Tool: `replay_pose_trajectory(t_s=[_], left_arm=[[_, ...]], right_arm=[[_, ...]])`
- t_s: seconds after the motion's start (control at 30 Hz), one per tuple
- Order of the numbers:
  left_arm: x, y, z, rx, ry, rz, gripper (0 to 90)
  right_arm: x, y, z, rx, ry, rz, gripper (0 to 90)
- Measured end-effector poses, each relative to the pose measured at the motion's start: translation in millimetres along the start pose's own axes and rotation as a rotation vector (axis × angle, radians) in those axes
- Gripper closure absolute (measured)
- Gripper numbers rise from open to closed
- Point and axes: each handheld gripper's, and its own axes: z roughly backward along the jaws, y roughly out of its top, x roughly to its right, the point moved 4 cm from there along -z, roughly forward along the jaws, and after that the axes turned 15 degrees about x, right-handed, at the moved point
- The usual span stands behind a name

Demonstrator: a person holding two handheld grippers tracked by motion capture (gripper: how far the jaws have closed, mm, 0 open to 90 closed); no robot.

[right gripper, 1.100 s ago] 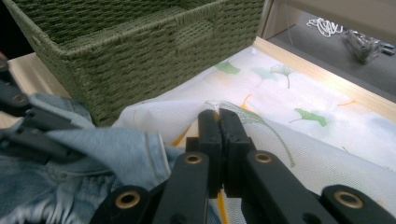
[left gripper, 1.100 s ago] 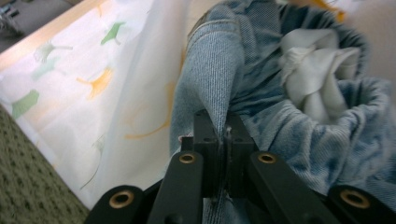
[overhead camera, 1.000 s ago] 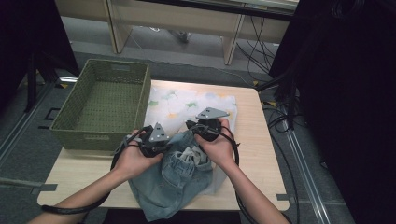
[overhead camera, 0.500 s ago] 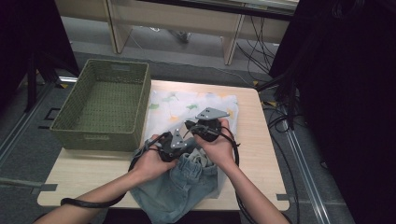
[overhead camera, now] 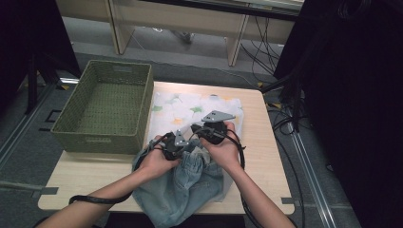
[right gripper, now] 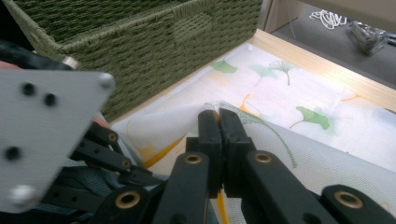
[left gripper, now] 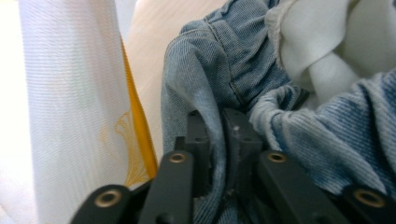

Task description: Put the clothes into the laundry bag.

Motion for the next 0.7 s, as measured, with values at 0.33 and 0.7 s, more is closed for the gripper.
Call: replay_pose_trajectory(t_s=[0.33, 0.7], left_arm=[[-1.8, 28.4, 57.9, 0.205, -0.015, 0.003, 38.8], [56.0, 2.7, 75.2, 0.100, -0.268, -0.025, 25.1]], right_arm=[[2.5, -2.1, 0.5, -0.010, -0.016, -0.030, 90.0], [2.1, -2.0, 0.4, -0.013, -0.018, -0.029, 90.0]])
